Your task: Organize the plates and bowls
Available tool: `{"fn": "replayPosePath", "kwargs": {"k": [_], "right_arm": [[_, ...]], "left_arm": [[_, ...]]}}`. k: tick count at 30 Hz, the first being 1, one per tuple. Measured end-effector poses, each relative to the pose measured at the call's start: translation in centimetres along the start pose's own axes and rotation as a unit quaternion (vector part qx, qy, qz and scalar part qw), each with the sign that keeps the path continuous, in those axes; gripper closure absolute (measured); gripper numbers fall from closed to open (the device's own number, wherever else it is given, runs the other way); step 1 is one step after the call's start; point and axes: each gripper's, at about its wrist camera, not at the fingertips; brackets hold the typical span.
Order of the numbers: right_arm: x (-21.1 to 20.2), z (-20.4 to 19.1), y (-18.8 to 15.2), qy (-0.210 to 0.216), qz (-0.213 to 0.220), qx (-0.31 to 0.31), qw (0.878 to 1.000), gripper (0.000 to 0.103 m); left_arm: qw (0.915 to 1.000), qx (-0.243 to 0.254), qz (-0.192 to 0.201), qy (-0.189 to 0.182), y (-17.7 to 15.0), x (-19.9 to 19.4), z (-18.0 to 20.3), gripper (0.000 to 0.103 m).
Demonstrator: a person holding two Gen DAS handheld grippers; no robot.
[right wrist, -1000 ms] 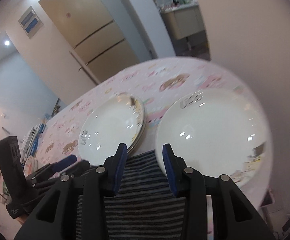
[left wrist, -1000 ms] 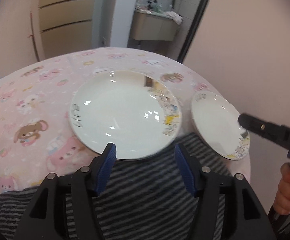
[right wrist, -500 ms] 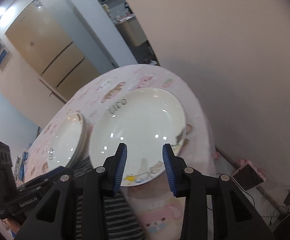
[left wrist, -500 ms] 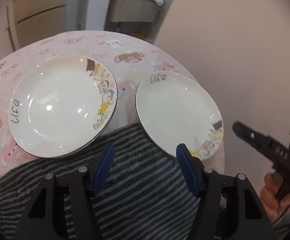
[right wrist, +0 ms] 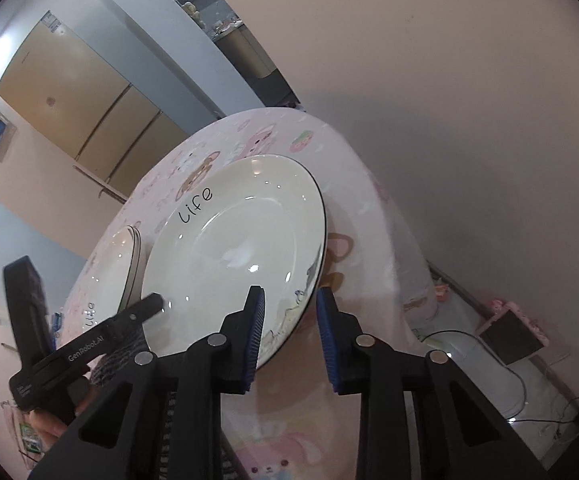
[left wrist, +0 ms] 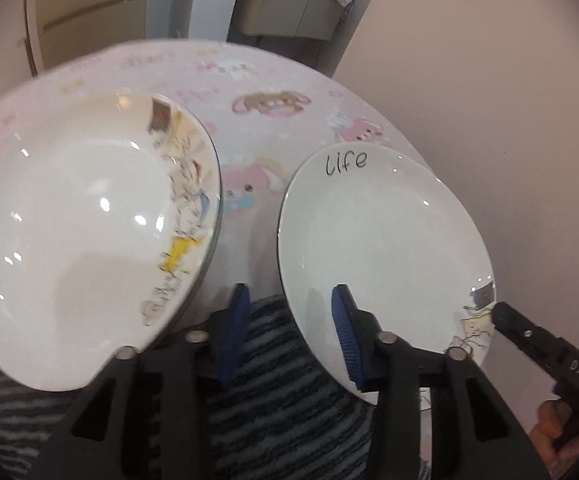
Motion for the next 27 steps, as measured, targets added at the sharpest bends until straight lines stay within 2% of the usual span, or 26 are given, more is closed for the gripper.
{"fn": "replayPosePath", "kwargs": {"k": [4, 8, 12, 16, 20, 22, 27], "right_arm": [[1.4, 0.3, 0.3, 0.005, 0.004, 0.013, 1.0, 0.075], [3.0, 0.7, -0.1, 0.028, -0.007, 0.017, 0.999, 0.078], [3.1, -0.2, -0.7, -0.008, 0.014, -0.017, 1.0, 0.084], [3.0, -0.5, -1.1, -0.021, 0.026, -0.029, 0.999, 0.084], [1.8, -0.1, -1.0, -0.001, 0.024, -0.007, 1.0, 0.084], [0.6, -0.7, -0.8, 0.004, 0.033, -0.017, 0.999, 0.084], [-2.0, -3.6, -0.7, 0.021, 0.054, -0.053, 0.997, 0.083]], "left_arm": [[0.9994, 0.03, 0.014, -0.013, -0.1, 0.1, 1.1, 0.076], [0.9996, 0.022, 0.008, -0.013, 0.0, 1.0, 0.9, 0.083], [0.9995, 0.027, 0.014, -0.009, -0.1, 1.1, 1.2, 0.083], [0.9992, 0.032, 0.018, -0.014, -0.5, 0.8, 1.0, 0.083], [0.9976, 0.057, 0.037, -0.016, -1.0, -0.5, 1.7, 0.083], [0.9965, 0.066, 0.048, -0.016, -1.2, -1.3, 2.1, 0.083], [0.9954, 0.052, 0.073, -0.033, -1.1, -5.0, 1.3, 0.083]]}}
Point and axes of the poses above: each gripper's, at about its wrist camera, not at the fingertips, and x roughly the way its jaws point, z to its right, y to its top, and after that the axes turned 1 degree about z, right-handed
